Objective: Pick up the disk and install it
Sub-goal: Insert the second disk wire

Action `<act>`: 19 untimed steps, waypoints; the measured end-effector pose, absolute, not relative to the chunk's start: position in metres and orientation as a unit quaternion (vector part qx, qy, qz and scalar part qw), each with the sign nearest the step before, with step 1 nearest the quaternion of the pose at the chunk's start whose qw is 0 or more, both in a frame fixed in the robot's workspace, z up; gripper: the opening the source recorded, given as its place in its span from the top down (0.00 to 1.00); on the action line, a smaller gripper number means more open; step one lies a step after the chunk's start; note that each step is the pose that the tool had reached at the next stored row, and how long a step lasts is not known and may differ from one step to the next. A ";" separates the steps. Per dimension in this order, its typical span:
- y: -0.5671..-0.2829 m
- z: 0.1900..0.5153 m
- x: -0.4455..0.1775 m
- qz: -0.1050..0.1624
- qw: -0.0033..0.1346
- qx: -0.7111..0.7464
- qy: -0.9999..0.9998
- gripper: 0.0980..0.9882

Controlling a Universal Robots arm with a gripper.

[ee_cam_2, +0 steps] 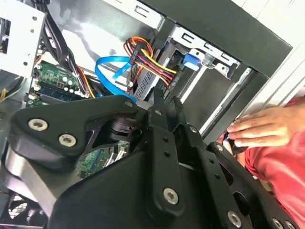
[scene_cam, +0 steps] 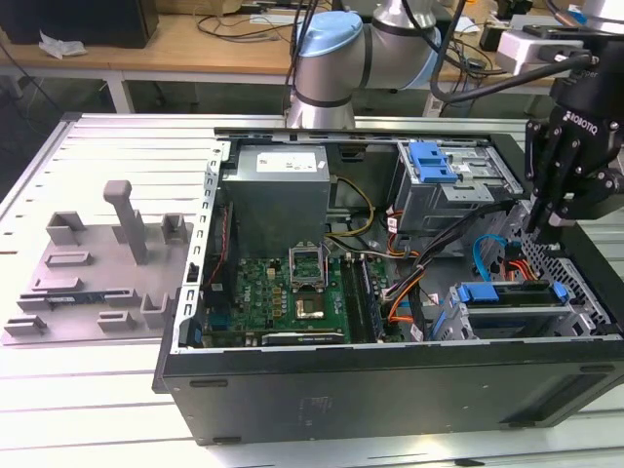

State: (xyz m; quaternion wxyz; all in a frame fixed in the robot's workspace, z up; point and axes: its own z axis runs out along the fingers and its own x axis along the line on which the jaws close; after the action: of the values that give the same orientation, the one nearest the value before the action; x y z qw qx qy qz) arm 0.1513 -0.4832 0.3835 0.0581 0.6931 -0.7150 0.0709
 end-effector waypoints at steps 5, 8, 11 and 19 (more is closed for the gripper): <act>-0.483 0.381 0.144 0.071 0.056 0.706 -0.703 0.84; -0.483 0.380 0.136 0.071 0.056 0.706 -0.703 0.84; -0.484 0.371 0.136 0.063 0.065 0.673 -0.734 0.84; -0.484 0.370 0.136 0.064 0.065 0.694 -0.714 0.84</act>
State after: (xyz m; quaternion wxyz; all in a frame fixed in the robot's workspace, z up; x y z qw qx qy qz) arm 0.1357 -0.4839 0.3696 0.0651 0.6940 -0.7142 0.0637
